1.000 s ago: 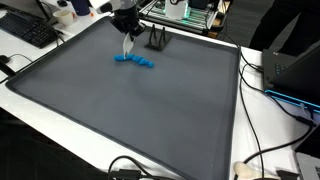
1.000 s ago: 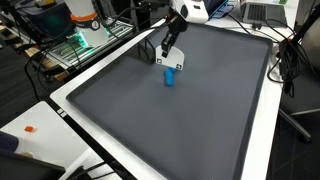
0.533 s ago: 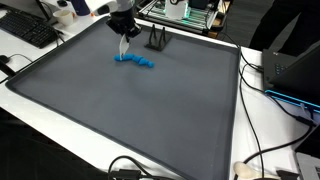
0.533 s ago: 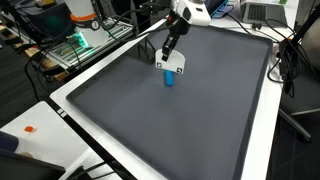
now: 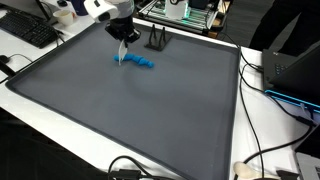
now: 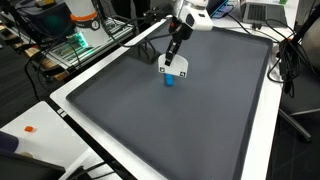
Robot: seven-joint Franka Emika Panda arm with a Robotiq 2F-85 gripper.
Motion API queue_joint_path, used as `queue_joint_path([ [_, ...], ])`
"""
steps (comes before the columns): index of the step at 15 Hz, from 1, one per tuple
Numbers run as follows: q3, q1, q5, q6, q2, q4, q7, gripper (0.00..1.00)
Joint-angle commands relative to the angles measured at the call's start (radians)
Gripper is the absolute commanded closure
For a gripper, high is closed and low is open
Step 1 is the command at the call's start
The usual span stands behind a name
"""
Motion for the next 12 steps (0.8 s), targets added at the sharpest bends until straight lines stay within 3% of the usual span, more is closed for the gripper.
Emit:
queue_joint_path([
  [1, -0.008, 0.003, -0.048, 0.032, 0.024, 0.008, -0.012, 0.99],
  [12, -0.006, 0.0, -0.058, 0.064, 0.053, -0.008, -0.024, 0.99],
])
